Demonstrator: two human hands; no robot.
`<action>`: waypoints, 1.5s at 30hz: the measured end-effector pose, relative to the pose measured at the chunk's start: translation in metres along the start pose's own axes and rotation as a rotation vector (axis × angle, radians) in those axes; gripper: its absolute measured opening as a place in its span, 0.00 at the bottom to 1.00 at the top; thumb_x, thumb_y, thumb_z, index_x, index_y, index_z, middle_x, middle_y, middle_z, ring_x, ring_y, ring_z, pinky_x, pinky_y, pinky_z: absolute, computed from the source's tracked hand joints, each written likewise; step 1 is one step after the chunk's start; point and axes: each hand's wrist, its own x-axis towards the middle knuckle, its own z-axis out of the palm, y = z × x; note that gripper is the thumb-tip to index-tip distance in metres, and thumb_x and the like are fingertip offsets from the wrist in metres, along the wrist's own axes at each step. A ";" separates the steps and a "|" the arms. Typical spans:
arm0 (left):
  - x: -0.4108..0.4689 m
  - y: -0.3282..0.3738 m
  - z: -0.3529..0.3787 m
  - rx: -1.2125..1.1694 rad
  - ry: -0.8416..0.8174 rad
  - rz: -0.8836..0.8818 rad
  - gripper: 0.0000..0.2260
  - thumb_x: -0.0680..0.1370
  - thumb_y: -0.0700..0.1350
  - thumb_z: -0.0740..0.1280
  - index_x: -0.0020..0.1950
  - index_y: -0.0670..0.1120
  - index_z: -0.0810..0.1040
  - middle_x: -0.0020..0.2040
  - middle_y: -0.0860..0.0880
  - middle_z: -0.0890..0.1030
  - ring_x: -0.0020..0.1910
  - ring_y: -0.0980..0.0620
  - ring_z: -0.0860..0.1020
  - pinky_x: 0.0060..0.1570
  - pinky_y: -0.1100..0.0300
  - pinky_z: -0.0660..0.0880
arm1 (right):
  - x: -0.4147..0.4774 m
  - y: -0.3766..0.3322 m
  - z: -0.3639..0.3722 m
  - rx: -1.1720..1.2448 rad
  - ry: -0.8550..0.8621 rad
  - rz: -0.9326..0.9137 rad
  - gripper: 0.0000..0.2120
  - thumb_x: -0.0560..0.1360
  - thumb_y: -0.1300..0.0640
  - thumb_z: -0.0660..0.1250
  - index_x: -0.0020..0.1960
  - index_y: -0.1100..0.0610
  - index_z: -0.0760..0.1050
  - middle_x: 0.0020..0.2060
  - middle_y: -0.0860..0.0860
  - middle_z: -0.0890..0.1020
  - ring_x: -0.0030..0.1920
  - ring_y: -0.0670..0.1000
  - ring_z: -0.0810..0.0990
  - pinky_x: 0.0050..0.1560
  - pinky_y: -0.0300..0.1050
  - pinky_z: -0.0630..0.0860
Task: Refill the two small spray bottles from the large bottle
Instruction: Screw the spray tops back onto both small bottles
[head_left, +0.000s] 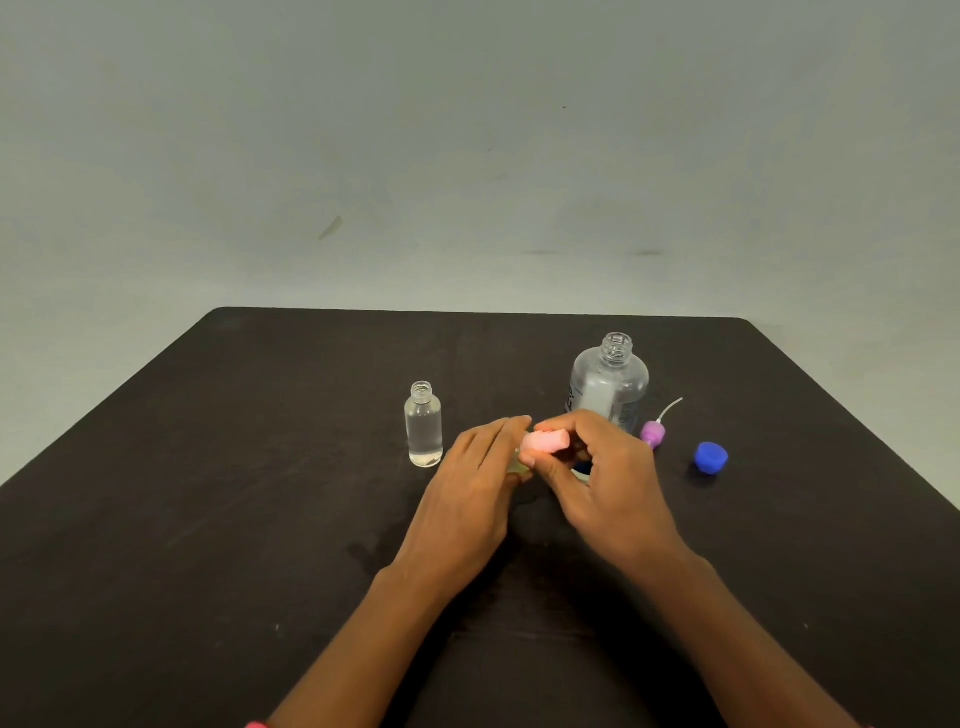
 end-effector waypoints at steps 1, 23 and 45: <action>0.000 0.000 0.000 -0.005 0.002 -0.010 0.20 0.78 0.47 0.58 0.67 0.42 0.71 0.62 0.47 0.77 0.60 0.55 0.70 0.64 0.69 0.61 | 0.000 0.000 0.000 0.003 0.004 0.009 0.08 0.72 0.58 0.73 0.50 0.53 0.79 0.43 0.42 0.81 0.47 0.40 0.78 0.47 0.27 0.72; 0.001 0.001 -0.006 -0.208 0.205 -0.216 0.21 0.69 0.55 0.72 0.60 0.51 0.78 0.53 0.57 0.81 0.52 0.60 0.78 0.52 0.64 0.75 | 0.005 -0.009 -0.006 0.302 0.034 0.205 0.10 0.71 0.58 0.73 0.48 0.46 0.78 0.39 0.45 0.83 0.42 0.46 0.83 0.47 0.44 0.79; 0.006 -0.009 0.003 -0.507 0.301 -0.628 0.22 0.66 0.45 0.78 0.59 0.50 0.79 0.49 0.54 0.83 0.48 0.58 0.81 0.49 0.63 0.78 | 0.012 0.008 -0.028 0.253 0.475 0.202 0.10 0.75 0.63 0.66 0.51 0.49 0.78 0.41 0.50 0.83 0.42 0.53 0.81 0.45 0.56 0.80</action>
